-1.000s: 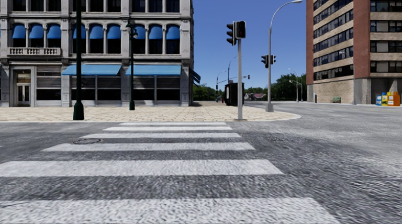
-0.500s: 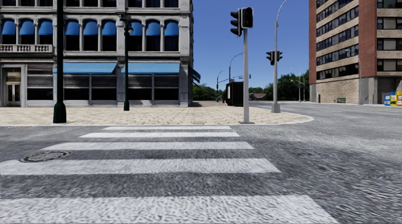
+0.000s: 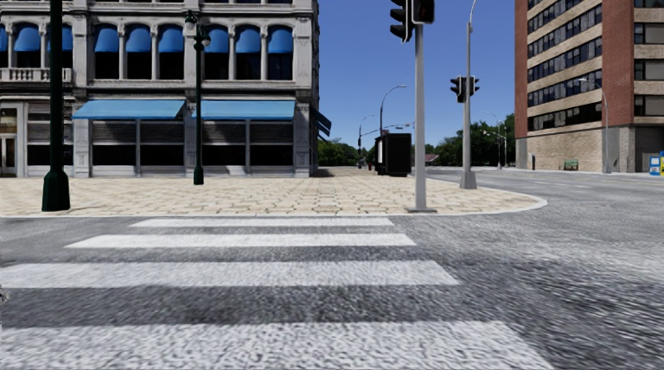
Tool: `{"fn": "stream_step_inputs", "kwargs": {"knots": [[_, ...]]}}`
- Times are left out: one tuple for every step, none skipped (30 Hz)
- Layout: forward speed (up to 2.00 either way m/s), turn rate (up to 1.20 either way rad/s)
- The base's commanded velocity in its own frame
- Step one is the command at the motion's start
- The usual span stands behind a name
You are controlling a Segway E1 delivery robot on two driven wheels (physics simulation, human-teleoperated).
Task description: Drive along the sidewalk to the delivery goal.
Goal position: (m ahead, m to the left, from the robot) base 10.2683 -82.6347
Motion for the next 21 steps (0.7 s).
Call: {"fn": "stream_step_inputs", "kwargs": {"knots": [[2.0,0.0],[2.0,0.0],[2.0,0.0],[2.0,0.0],[2.0,0.0],[2.0,0.0],[2.0,0.0],[2.0,0.0],[2.0,0.0],[2.0,0.0],[2.0,0.0],[2.0,0.0],[2.0,0.0],[2.0,0.0],[2.0,0.0],[2.0,0.0],[2.0,0.0],[2.0,0.0],[2.0,0.0],[2.0,0.0],[2.0,0.0]]}}
